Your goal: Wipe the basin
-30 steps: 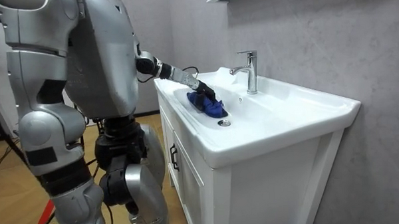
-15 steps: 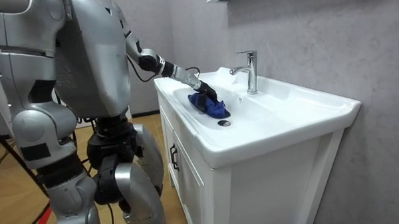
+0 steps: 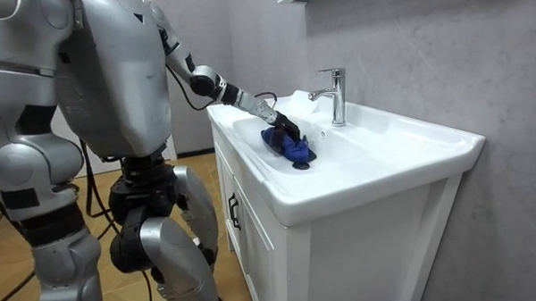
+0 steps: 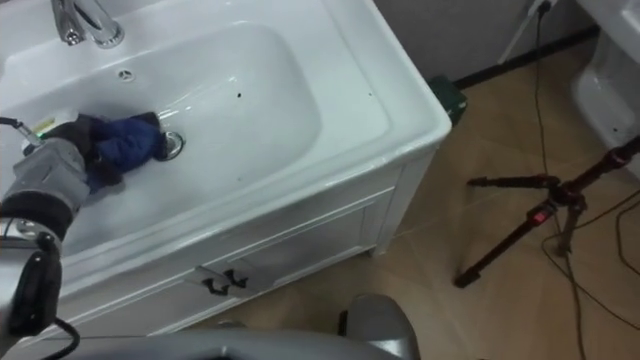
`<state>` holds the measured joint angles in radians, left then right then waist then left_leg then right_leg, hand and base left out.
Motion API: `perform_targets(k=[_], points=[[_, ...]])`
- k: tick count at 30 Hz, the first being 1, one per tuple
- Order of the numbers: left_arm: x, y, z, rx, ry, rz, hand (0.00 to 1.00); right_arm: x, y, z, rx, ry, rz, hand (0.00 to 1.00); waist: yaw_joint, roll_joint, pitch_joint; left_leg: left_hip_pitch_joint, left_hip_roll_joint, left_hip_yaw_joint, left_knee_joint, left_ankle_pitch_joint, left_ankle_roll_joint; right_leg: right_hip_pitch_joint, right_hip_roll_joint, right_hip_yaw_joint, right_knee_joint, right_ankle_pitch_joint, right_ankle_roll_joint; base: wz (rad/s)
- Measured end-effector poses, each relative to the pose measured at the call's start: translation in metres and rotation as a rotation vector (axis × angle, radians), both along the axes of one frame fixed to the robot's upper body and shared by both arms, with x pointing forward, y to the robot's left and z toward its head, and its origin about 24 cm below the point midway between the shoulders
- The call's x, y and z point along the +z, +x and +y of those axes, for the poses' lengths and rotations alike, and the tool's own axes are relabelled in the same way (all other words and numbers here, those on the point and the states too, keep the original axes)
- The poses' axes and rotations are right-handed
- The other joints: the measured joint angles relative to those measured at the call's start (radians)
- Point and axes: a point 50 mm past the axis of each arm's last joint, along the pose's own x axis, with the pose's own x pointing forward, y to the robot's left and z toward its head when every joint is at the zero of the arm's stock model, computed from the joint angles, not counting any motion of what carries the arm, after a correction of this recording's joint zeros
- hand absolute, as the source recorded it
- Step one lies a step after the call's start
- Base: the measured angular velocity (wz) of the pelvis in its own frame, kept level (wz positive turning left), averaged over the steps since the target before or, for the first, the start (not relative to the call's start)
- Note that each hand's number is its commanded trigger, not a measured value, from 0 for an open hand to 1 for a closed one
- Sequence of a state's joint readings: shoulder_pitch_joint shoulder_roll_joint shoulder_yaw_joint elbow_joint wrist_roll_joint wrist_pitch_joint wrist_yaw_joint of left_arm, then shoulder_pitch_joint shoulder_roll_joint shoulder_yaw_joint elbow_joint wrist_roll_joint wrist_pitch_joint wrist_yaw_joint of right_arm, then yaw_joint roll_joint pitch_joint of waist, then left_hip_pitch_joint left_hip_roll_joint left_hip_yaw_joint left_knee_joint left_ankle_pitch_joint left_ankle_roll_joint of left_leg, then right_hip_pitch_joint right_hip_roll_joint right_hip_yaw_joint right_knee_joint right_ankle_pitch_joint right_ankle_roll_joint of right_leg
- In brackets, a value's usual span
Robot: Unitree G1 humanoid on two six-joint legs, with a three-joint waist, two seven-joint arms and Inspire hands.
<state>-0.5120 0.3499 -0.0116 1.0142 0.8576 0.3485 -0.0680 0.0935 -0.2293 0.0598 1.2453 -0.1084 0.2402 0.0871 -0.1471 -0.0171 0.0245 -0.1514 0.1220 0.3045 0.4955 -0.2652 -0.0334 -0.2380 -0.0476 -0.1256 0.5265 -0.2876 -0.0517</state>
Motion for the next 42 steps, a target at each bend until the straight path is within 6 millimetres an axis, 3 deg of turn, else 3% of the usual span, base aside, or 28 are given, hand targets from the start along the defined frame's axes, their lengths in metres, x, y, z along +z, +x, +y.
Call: perform_targets(k=[2, 6, 16, 20, 22, 23, 24, 30, 42], points=[[0.001, 0.002, -0.003, -0.010, 0.008, -0.011, 1.00, 0.000, 0.001, 0.001, 0.009, -0.001, 0.001, 0.00, -0.002, -0.005, 0.0000, -0.002, 0.004, 0.008, 0.007, -0.006, 0.002, -0.007, 0.006, 0.013, 0.000, 0.011, -0.001, -0.15], [0.001, 0.008, -0.014, -0.039, 0.012, -0.034, 1.00, -0.002, 0.006, 0.009, 0.019, 0.025, -0.007, 0.00, -0.040, -0.009, 0.0003, -0.005, 0.005, 0.009, 0.007, -0.028, 0.014, -0.010, 0.004, 0.008, -0.002, 0.020, 0.010, -0.01], [0.005, 0.024, -0.044, -0.073, -0.118, -0.117, 1.00, -0.005, 0.008, 0.018, -0.020, 0.075, -0.030, 0.00, -0.095, -0.003, -0.0016, -0.030, 0.019, 0.050, 0.049, -0.072, 0.045, -0.040, -0.002, 0.016, 0.017, 0.039, 0.030, -0.10], [0.007, 0.030, -0.059, -0.083, -0.184, -0.165, 1.00, -0.005, 0.015, 0.019, 0.009, 0.080, -0.034, 0.00, -0.110, 0.003, -0.0016, -0.029, 0.011, 0.052, 0.053, -0.077, 0.052, -0.044, -0.012, 0.022, 0.027, 0.037, 0.039, 0.01], [0.008, 0.033, -0.070, -0.115, -0.203, -0.187, 1.00, -0.005, 0.017, 0.020, 0.013, 0.082, -0.039, 0.00, -0.122, 0.005, 0.0001, -0.028, 0.009, 0.052, 0.053, -0.078, 0.055, -0.041, -0.015, 0.022, 0.026, 0.038, 0.042, 0.00], [0.010, 0.037, -0.077, -0.132, -0.219, -0.202, 1.00, -0.005, 0.019, 0.019, 0.017, 0.082, -0.051, 0.00, -0.126, 0.007, 0.0048, -0.028, 0.007, 0.052, 0.053, -0.079, 0.057, -0.040, -0.018, 0.023, 0.026, 0.038, 0.044, 0.00], [0.013, 0.040, -0.083, -0.147, -0.239, -0.220, 1.00, -0.005, 0.021, 0.019, 0.017, 0.081, -0.055, 0.00, -0.128, 0.011, 0.0102, -0.028, 0.006, 0.053, 0.053, -0.080, 0.058, -0.040, -0.019, 0.025, 0.026, 0.039, 0.045, -0.03], [0.015, 0.044, -0.093, -0.186, -0.249, -0.243, 1.00, -0.004, 0.017, 0.017, 0.035, 0.079, -0.043, 0.00, -0.129, 0.019, 0.0127, -0.028, 0.003, 0.068, 0.045, -0.080, 0.059, -0.054, -0.018, 0.035, 0.028, 0.038, 0.048, -0.04], [0.033, 0.053, -0.108, -0.256, -0.332, -0.315, 1.00, -0.002, 0.016, 0.008, 0.035, 0.093, -0.060, 0.00, -0.148, 0.027, 0.0096, -0.039, -0.001, 0.065, 0.043, -0.081, 0.060, -0.057, -0.019, 0.035, 0.029, 0.036, 0.052, 0.00]])
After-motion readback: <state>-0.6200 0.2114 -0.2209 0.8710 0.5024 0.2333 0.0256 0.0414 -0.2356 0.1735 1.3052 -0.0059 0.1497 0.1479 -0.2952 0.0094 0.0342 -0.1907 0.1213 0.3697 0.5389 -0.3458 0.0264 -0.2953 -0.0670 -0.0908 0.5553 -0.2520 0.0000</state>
